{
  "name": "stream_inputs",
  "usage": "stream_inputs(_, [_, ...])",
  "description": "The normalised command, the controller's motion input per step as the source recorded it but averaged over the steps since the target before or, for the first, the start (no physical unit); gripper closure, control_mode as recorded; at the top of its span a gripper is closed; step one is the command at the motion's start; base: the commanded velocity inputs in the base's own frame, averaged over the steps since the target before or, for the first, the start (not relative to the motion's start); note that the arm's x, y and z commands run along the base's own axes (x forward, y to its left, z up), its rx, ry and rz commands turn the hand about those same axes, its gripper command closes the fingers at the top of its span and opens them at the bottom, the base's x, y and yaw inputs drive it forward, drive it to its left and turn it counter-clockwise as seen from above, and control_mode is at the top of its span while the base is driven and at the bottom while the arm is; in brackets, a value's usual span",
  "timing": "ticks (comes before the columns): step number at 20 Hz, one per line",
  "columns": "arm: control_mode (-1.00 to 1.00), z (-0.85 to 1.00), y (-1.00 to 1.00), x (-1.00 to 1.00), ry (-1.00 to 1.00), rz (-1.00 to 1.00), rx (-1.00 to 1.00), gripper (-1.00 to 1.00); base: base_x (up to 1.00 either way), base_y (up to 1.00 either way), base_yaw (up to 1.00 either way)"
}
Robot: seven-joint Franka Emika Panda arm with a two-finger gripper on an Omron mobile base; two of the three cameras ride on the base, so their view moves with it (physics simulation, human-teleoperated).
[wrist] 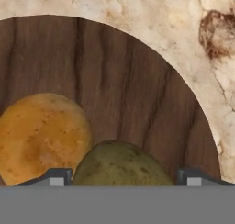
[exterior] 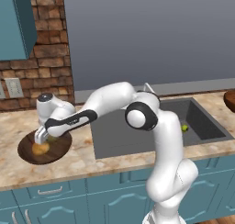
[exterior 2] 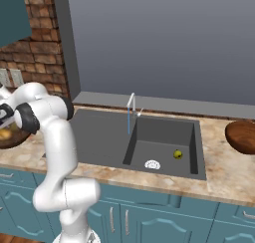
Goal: Pick the potatos from the sink and place them in one bowl. Place the pear in the other bowl. Then turn off the sink faucet.
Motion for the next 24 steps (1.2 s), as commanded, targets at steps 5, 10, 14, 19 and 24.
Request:
stream_inputs(5, [-1.00,-0.09,0.06,0.00,0.00,-0.01,-0.01,-1.00,0.00,0.00,0.00])
stream_inputs(10, [-1.00,-0.01,0.07,-0.10,0.00,-0.01,0.00,-1.00,0.00,0.00,0.00])
stream_inputs(14, [-1.00,0.03,0.00,-0.28,0.00,-0.02,0.00,-1.00,0.00,0.00,0.00])
stream_inputs(19, [-1.00,0.32,0.00,-0.31,-0.04,-0.02,0.00,-1.00,0.00,0.00,0.00])
stream_inputs(24, [-1.00,0.40,-0.13,-0.25,-0.02,-0.03,0.00,-1.00,0.00,0.00,0.00])
